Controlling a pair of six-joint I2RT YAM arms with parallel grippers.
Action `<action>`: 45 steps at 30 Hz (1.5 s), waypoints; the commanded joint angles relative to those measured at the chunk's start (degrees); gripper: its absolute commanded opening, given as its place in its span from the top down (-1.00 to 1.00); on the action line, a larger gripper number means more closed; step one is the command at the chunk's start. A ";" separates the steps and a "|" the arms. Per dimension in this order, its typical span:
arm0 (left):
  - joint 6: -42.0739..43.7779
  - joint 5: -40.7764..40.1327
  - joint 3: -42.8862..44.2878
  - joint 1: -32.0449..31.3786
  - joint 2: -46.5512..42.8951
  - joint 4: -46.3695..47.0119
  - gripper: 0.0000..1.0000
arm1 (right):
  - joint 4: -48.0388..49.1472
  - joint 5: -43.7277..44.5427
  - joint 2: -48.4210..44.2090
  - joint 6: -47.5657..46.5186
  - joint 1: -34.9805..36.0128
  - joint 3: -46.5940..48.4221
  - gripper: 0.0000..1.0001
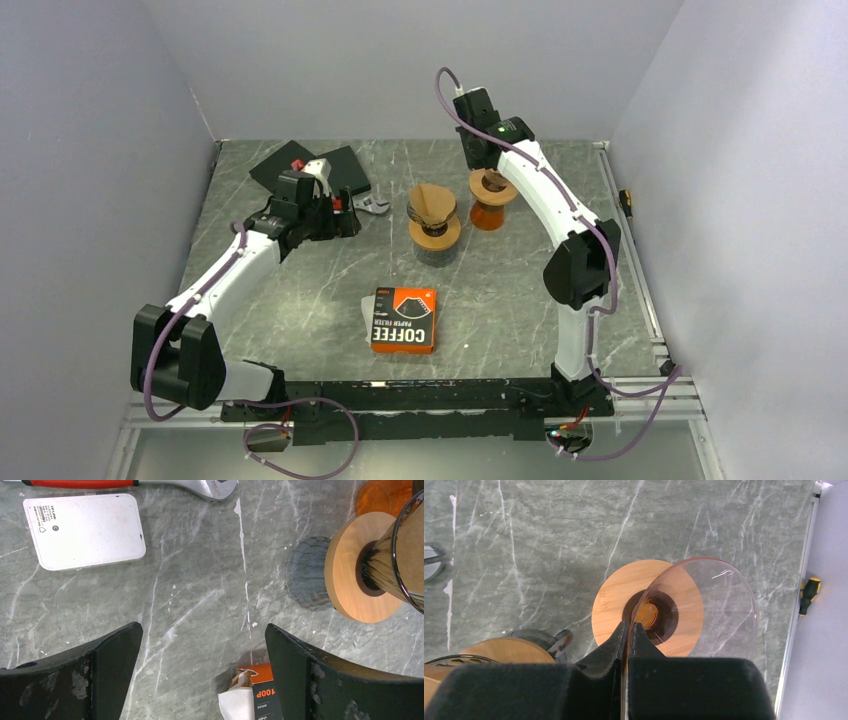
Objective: Place the coffee filter in the dripper
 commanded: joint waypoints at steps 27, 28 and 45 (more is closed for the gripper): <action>-1.78 6.09 14.69 -0.08 7.67 6.15 -0.96 | 8.49 -21.19 -13.17 4.76 -3.91 -7.27 -0.69; -2.27 7.11 15.96 -0.08 8.61 6.56 -0.95 | 9.19 -23.37 -13.98 5.50 -5.24 -8.38 -0.70; -4.82 14.32 40.67 -11.10 29.50 6.36 -0.81 | 20.32 -39.01 -24.48 13.96 -25.64 -26.07 -0.81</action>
